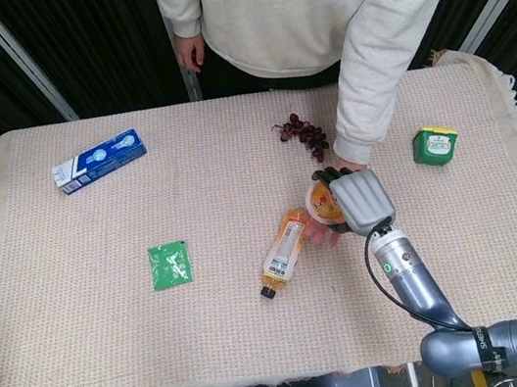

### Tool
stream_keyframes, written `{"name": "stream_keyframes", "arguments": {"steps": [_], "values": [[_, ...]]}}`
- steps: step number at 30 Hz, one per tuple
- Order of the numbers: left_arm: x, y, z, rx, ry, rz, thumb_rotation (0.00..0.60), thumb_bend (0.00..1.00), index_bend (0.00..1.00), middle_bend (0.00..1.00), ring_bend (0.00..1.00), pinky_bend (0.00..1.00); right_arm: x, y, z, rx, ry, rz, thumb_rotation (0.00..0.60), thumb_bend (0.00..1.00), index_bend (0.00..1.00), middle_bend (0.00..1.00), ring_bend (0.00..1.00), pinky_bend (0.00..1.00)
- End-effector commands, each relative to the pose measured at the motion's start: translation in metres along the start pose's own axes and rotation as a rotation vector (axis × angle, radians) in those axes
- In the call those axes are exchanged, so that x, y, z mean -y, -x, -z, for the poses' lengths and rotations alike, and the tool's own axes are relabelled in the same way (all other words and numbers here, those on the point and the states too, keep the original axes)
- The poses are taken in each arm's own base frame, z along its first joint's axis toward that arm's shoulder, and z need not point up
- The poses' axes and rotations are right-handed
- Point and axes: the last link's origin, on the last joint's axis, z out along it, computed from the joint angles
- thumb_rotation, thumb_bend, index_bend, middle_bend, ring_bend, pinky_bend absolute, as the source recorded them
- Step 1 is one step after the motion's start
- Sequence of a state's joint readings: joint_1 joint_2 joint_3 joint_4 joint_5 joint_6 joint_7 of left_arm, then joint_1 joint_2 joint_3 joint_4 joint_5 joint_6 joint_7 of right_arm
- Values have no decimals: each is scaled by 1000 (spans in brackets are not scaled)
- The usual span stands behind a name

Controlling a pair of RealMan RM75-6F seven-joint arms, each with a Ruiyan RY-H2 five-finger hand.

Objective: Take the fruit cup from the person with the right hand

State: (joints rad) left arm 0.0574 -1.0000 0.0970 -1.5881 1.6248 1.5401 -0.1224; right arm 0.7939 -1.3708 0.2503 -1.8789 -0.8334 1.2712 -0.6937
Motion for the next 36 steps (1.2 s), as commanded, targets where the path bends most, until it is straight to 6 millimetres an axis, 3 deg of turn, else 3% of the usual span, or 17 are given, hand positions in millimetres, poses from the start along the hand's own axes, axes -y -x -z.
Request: {"name": "stream_keyframes", "arguments": {"steps": [1, 5, 13, 18, 25, 28, 30, 32, 33, 36], "values": [[0, 0, 0, -1, 0, -1, 600, 241, 75, 0, 0, 0, -6, -14, 12, -35, 3, -20, 600, 271, 675, 592, 535, 572], [0, 0, 0, -1, -1, -2, 600, 242, 77, 0, 0, 0, -25, -24, 27, -55, 33, -17, 600, 272, 675, 592, 535, 572], [-1, 1, 0, -4, -5, -9, 600, 241, 77, 0, 0, 0, -95, -25, 69, -58, 188, -51, 600, 271, 675, 592, 534, 572], [-2, 1, 0, -6, -9, -15, 600, 241, 79, 0, 0, 0, -128, -1, 88, -10, 301, -140, 600, 270, 676, 585, 529, 572], [-2, 1, 0, -11, -13, -17, 600, 240, 80, 0, 0, 0, -139, 45, 93, 108, 325, -122, 600, 271, 659, 534, 486, 552], [-2, 1, 0, -11, -15, -16, 600, 241, 80, 0, 0, 0, -137, 59, 88, 158, 340, -127, 600, 256, 584, 426, 369, 406], [-2, 1, 0, -11, -15, -15, 600, 241, 80, 0, 0, 0, -134, 67, 85, 186, 341, -144, 600, 185, 423, 255, 173, 195], [-2, 1, 0, -10, -14, -15, 600, 240, 80, 0, 0, 0, -131, 72, 83, 213, 336, -147, 600, 121, 269, 97, 34, 47], [-2, 1, 0, -10, -14, -14, 600, 241, 80, 0, 0, 0, -129, 74, 82, 229, 334, -143, 600, 102, 212, 38, 2, 8], [-2, 1, 0, -9, -13, -12, 600, 241, 80, 0, 0, 0, -125, 75, 80, 240, 322, -135, 600, 91, 171, 0, 0, 0]]}}
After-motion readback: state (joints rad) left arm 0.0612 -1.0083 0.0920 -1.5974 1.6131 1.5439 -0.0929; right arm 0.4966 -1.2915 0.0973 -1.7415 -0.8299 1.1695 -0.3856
